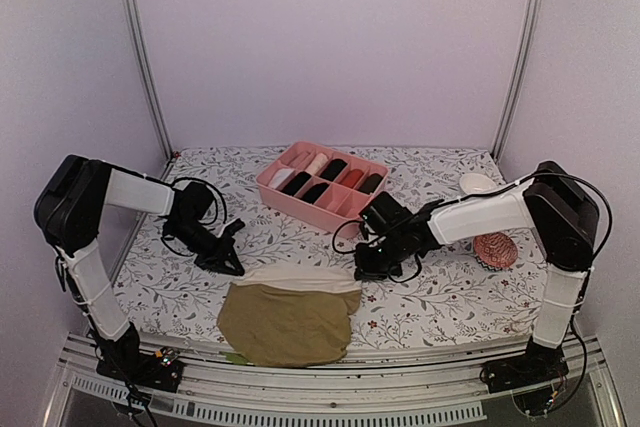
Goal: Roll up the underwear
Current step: Pick up the underwear from the center of the board, then turn over the underwear at the center of the board.
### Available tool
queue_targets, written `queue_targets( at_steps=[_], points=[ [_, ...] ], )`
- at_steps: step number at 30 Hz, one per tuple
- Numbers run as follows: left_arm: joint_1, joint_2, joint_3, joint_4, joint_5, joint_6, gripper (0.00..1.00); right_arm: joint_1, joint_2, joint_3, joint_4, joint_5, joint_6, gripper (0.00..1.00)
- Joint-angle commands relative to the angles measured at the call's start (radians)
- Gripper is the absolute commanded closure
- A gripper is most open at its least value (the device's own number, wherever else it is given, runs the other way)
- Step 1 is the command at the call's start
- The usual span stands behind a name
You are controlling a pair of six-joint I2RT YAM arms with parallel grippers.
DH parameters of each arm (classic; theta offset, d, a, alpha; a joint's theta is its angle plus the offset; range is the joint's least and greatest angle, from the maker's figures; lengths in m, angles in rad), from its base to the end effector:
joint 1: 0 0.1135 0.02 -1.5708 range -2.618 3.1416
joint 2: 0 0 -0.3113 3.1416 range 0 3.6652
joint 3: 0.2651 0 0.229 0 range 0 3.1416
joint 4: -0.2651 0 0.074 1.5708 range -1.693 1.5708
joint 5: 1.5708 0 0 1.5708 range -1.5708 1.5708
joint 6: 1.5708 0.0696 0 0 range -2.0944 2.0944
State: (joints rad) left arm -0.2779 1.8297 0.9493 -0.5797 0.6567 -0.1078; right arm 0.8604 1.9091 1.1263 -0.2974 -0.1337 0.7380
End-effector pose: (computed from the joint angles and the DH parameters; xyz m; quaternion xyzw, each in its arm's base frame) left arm 0.2778 -0.1234 0.1539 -0.0981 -0.9402 0.3261 0.0103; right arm 0.2471 0.3015 0.1677 -0.0754 0.9651 0.2189 0.1225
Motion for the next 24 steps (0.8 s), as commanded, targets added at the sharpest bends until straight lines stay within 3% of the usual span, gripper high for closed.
queue_targets(
  at_steps=[1, 7, 14, 18, 22, 23, 24],
  points=[
    [0.011, -0.049, 0.046, -0.004, 0.005, 0.025, 1.00, -0.054, -0.138, -0.015, 0.049, -0.019, -0.032, 1.00],
    [0.013, -0.113, 0.279, 0.001, 0.066, 0.112, 1.00, -0.154, -0.308, 0.045, 0.098, -0.037, -0.096, 1.00],
    [0.054, -0.227, 0.476, -0.001, 0.141, 0.340, 1.00, -0.219, -0.400, 0.175, 0.098, -0.167, -0.236, 1.00],
    [0.047, -0.354, 0.364, -0.085, 0.253, 0.576, 1.00, -0.219, -0.498, 0.110, 0.099, -0.272, -0.315, 1.00],
    [-0.017, -0.521, 0.131, -0.220, 0.291, 0.915, 1.00, -0.197, -0.616, -0.127, 0.090, -0.397, -0.326, 1.00],
    [-0.047, -0.583, 0.072, -0.270, 0.284, 1.021, 1.00, -0.179, -0.635, -0.178, 0.061, -0.431, -0.337, 0.85],
    [-0.082, -0.627, 0.020, -0.326, 0.266, 1.133, 0.87, -0.158, -0.652, -0.230, 0.016, -0.456, -0.348, 0.64]
  ],
)
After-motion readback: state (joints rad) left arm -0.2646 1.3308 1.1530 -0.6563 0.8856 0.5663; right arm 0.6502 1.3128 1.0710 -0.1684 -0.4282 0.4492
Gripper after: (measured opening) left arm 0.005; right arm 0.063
